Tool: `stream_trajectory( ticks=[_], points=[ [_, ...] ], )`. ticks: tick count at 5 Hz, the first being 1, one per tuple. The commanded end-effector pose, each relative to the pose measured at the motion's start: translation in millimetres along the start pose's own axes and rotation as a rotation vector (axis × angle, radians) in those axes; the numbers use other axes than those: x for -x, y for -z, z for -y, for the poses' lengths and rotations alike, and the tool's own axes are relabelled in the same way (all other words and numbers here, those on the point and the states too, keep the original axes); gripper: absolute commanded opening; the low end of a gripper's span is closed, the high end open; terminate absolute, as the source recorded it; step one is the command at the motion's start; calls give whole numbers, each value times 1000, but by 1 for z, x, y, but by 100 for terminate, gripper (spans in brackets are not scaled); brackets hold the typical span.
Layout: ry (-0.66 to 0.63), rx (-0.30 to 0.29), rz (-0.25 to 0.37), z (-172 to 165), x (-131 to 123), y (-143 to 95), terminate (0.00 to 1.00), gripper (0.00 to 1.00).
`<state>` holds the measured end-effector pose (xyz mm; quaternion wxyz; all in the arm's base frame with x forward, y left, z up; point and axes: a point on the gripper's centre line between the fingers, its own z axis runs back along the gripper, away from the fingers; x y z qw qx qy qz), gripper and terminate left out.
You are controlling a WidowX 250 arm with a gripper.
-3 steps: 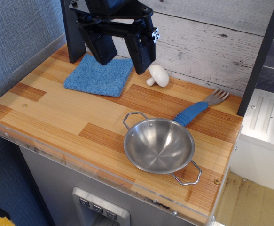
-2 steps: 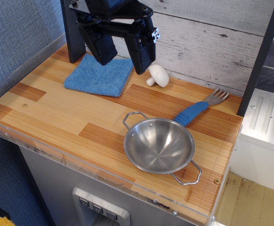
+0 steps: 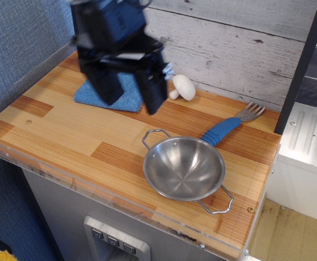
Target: Place the bowl on the cloth.
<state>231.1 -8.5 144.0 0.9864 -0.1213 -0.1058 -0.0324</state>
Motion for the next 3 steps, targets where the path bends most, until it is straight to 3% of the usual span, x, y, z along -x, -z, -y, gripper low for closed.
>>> stream_trajectory(
  ticks=[1, 3],
  points=[
    [-84, 90, 146, -19, 15, 18, 0, 100],
    [-213, 174, 201, -41, 20, 64, 0, 100]
  ],
)
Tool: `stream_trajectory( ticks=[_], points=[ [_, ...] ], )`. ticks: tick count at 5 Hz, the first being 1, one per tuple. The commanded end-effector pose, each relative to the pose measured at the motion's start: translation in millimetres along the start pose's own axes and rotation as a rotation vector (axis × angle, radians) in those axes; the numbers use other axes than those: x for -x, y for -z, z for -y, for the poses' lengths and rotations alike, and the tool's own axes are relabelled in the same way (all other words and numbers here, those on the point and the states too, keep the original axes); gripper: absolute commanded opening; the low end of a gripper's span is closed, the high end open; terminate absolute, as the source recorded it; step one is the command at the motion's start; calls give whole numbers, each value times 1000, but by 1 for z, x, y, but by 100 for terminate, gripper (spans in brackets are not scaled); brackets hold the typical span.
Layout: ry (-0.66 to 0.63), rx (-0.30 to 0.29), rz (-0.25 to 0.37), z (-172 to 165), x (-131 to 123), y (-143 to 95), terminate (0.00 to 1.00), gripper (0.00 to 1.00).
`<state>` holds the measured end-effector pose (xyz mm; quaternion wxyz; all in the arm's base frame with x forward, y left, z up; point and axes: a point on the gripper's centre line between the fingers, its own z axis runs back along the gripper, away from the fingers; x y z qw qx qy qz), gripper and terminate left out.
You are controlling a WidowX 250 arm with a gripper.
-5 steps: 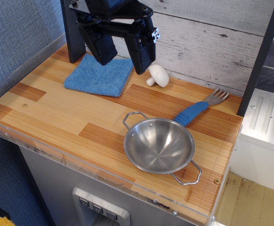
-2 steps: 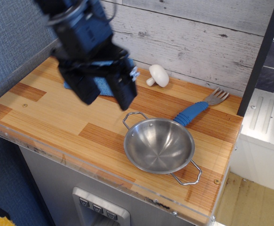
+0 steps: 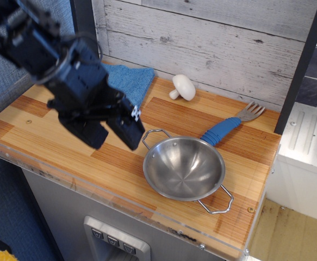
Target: Place the bowl on the cloth.
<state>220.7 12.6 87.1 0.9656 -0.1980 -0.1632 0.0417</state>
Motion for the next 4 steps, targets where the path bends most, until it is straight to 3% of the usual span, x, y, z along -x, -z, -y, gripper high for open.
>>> stream_trajectory(
  ticks=[1, 3, 4],
  points=[
    [-113, 76, 74, -13, -4, 39, 0, 100],
    [-140, 181, 68, 15, -28, 85, 0, 100],
    [-130, 202, 66, 26, -26, 92, 0, 100]
  ],
)
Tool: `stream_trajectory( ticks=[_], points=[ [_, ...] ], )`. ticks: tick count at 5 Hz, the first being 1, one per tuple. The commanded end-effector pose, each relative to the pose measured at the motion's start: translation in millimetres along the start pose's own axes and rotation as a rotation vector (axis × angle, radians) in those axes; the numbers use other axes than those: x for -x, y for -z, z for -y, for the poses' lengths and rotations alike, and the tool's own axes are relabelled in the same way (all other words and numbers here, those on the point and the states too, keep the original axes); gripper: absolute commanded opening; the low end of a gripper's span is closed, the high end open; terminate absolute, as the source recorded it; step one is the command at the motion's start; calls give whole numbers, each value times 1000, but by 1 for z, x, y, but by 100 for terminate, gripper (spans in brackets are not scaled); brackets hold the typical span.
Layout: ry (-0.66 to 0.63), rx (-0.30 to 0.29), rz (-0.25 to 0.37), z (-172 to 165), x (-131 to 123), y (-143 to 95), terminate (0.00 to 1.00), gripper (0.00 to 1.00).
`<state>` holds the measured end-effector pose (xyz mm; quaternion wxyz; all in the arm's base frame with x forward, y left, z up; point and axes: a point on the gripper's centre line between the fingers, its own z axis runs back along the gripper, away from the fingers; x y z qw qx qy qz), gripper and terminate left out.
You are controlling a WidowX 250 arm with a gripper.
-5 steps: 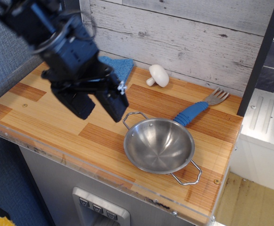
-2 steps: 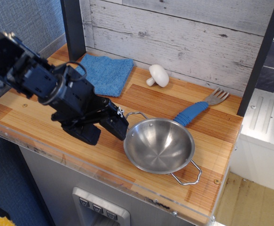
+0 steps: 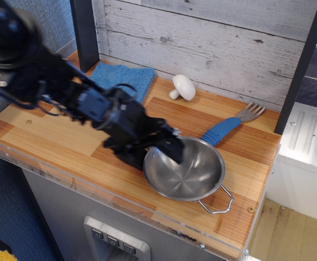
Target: Place the bowl on the cloth.
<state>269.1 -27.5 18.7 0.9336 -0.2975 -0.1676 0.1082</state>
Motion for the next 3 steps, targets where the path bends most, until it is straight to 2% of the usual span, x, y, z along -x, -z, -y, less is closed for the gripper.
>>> stream_trajectory(
  ticks=[1, 3],
  points=[
    [32, -20, 21, 19, 2, 5, 0, 0],
    [58, -26, 12, 21, -1, -7, 0, 0]
  ],
)
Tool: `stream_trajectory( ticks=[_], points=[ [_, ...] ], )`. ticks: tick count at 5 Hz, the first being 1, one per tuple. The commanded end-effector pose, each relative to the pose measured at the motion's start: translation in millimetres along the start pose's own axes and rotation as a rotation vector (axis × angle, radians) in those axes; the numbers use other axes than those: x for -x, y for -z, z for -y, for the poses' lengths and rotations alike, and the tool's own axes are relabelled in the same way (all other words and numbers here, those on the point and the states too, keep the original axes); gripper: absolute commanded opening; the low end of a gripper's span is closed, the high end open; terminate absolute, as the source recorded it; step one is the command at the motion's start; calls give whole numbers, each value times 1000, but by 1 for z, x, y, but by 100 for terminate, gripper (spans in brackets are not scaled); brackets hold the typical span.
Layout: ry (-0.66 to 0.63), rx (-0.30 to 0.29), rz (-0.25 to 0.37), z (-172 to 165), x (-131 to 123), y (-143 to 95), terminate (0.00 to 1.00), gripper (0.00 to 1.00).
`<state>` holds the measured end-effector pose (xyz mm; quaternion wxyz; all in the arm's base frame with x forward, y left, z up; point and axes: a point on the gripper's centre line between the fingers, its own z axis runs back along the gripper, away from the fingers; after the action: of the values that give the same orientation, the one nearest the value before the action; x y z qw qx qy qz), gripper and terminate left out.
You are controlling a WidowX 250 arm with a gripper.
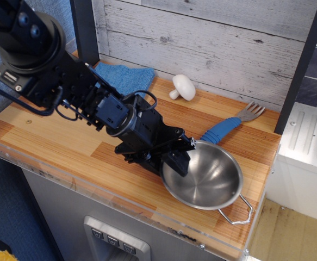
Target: Place the bowl on the cloth.
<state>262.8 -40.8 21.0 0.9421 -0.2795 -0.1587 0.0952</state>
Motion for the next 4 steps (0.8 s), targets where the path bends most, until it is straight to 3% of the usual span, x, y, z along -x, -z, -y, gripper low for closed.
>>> stream_trajectory(
  ticks=[1, 3, 4],
  points=[
    [43, 14, 27, 14, -10, -14, 0, 0],
    [40, 29, 44, 19, -12, -32, 0, 0],
    [-3, -2, 109, 11, -22, -59, 0, 0]
  ],
)
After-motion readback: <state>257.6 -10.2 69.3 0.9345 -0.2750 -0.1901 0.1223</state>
